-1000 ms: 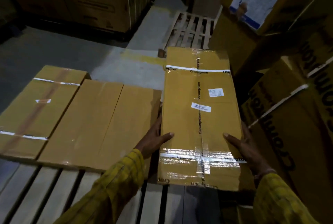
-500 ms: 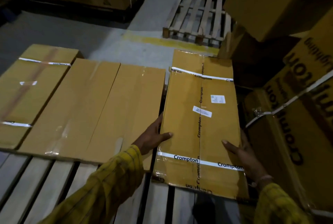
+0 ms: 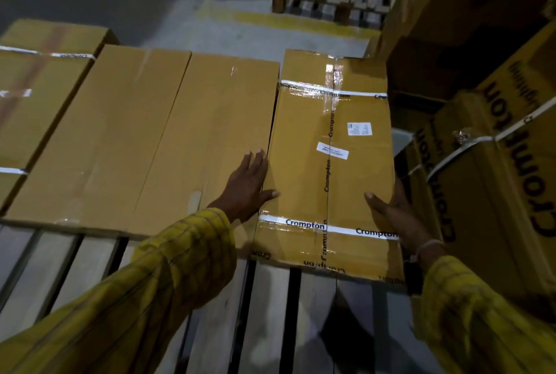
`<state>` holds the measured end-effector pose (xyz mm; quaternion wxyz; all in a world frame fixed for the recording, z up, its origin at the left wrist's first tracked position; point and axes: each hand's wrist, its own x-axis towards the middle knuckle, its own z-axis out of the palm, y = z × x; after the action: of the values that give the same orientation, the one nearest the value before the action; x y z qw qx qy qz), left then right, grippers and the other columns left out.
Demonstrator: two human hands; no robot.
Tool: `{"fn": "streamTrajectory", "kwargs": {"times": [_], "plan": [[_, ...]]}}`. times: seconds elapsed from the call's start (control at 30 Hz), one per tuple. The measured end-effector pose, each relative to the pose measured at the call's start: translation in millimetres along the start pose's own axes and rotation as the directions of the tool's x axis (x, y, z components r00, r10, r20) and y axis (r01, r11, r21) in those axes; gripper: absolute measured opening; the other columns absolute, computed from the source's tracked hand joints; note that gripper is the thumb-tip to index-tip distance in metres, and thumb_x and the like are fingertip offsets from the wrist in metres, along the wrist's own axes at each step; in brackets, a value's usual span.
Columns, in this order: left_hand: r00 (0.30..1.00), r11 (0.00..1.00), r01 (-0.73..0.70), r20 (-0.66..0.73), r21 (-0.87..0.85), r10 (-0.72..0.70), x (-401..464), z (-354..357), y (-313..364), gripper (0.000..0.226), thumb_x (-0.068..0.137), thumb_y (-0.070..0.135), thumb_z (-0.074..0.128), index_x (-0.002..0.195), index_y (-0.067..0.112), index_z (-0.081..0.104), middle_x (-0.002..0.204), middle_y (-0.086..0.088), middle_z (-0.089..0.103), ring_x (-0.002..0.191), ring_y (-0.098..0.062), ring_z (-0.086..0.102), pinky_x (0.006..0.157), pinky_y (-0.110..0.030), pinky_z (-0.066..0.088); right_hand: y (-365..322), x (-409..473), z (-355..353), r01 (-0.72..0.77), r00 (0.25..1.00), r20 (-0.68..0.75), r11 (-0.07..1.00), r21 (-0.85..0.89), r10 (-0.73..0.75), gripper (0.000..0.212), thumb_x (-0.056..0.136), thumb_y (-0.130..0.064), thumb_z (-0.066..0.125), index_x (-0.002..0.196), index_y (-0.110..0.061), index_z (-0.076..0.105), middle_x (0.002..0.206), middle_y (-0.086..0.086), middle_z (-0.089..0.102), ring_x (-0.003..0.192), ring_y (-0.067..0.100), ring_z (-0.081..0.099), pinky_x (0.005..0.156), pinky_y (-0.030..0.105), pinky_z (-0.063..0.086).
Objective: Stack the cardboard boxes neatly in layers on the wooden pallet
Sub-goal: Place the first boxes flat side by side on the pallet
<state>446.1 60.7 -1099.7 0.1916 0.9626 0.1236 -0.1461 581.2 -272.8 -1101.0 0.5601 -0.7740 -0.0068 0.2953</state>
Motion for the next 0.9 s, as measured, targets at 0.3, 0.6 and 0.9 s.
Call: {"fn": "streamTrajectory", "kwargs": {"times": [0.3, 0.6, 0.9], "plan": [[1.000, 0.999, -0.027, -0.012, -0.022, 0.027, 1.3, 9.9, -6.0, 0.094, 0.102, 0.057, 0.049, 0.164, 0.009, -0.002, 0.172, -0.008, -0.012, 0.158, -0.030, -0.011, 0.124, -0.047, 0.018, 8.7, 24.7, -4.4, -0.015, 1.000, -0.020, 1.000, 0.018, 0.015, 0.074, 0.097, -0.033, 0.071, 0.154, -0.056, 0.029, 0.141, -0.005, 0.060, 0.127, 0.027, 0.060, 0.107, 0.059, 0.049], [0.979, 0.987, -0.161, -0.128, 0.013, 0.161, -17.1, 13.7, 8.4, 0.088, 0.102, 0.033, 0.059, 0.164, 0.006, 0.002, 0.169, -0.020, -0.016, 0.157, -0.041, -0.009, 0.125, -0.051, 0.019, -6.2, -16.9, 26.4, -0.042, 0.994, -0.099, 0.701, -0.712, -0.040, 0.107, 0.092, -0.072, 0.056, 0.161, -0.039, -0.019, 0.171, 0.006, -0.021, 0.157, 0.042, -0.004, 0.123, 0.060, 0.012], [0.911, 0.903, -0.411, 0.077, 0.125, 0.405, -47.3, 46.2, -0.8, 0.123, 0.078, 0.096, 0.027, 0.165, 0.014, -0.004, 0.170, -0.013, -0.021, 0.156, -0.030, -0.025, 0.123, -0.050, -0.010, 14.3, -78.8, 37.3, 0.309, 0.950, 0.305, 0.326, -0.893, -0.066, 0.145, 0.048, -0.107, 0.054, 0.161, -0.043, -0.012, 0.164, 0.004, -0.039, 0.148, 0.037, -0.039, 0.104, 0.088, 0.001]]}}
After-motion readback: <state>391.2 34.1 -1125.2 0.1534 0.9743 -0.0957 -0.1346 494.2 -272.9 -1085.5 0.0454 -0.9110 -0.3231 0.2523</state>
